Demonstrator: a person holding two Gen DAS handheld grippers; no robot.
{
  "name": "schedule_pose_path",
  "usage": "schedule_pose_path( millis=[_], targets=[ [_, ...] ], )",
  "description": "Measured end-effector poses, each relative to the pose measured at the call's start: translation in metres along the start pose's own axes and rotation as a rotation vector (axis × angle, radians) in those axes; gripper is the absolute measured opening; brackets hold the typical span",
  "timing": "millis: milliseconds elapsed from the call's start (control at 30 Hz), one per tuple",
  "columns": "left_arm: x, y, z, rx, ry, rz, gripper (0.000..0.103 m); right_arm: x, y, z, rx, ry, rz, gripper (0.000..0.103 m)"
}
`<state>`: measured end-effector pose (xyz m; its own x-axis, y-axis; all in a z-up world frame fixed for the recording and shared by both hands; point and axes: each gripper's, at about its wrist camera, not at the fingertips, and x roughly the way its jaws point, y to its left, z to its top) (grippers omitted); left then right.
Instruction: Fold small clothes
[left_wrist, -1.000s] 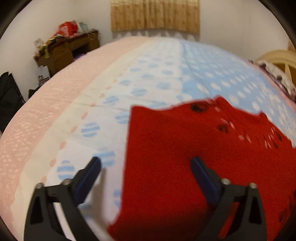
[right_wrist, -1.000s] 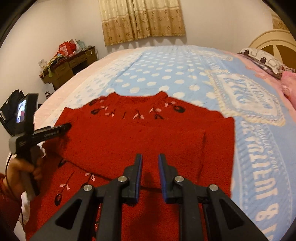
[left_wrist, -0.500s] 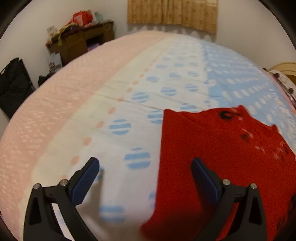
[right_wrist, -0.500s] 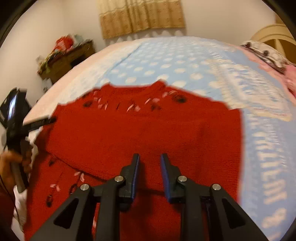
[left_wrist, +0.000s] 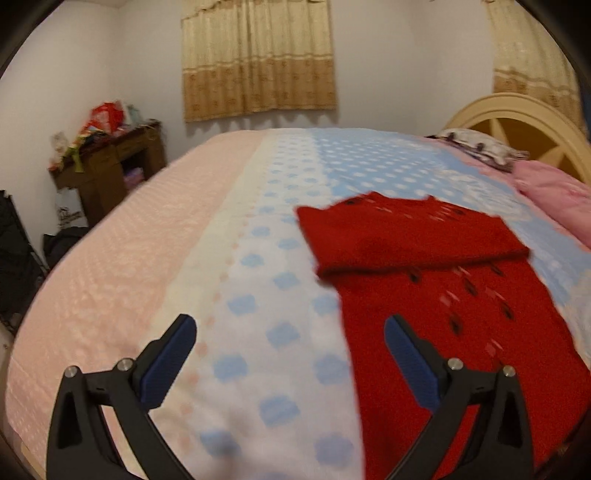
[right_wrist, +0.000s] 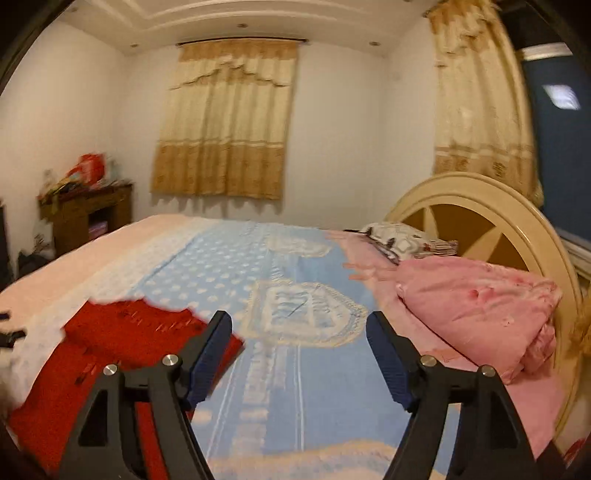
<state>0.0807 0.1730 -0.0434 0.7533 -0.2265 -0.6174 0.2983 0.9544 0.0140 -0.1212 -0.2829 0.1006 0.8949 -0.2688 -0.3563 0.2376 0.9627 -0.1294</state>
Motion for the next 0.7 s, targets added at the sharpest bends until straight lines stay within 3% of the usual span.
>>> schedule_pose_path(
  millis=[100, 267, 367, 500, 700],
  targets=[
    [-0.009, -0.014, -0.014, 0.021, 0.031, -0.067, 0.103, -0.02, 0.015, -0.022, -0.046, 0.079, 0.142, 0.076],
    [-0.022, -0.042, -0.047, 0.088, 0.06, -0.114, 0.103, -0.036, 0.053, -0.072, -0.11, 0.225, 0.36, 0.076],
    [-0.034, -0.05, -0.063, 0.1, 0.073, -0.153, 0.103, -0.036, 0.075, -0.101, -0.147, 0.284, 0.418, 0.076],
    [-0.046, -0.051, -0.083, 0.079, 0.104, -0.195, 0.103, -0.028, 0.098, -0.13, -0.085, 0.33, 0.525, 0.076],
    [-0.052, -0.051, -0.102, 0.05, 0.175, -0.28, 0.103, -0.01, 0.115, -0.157, -0.028, 0.403, 0.556, 0.076]
  ],
)
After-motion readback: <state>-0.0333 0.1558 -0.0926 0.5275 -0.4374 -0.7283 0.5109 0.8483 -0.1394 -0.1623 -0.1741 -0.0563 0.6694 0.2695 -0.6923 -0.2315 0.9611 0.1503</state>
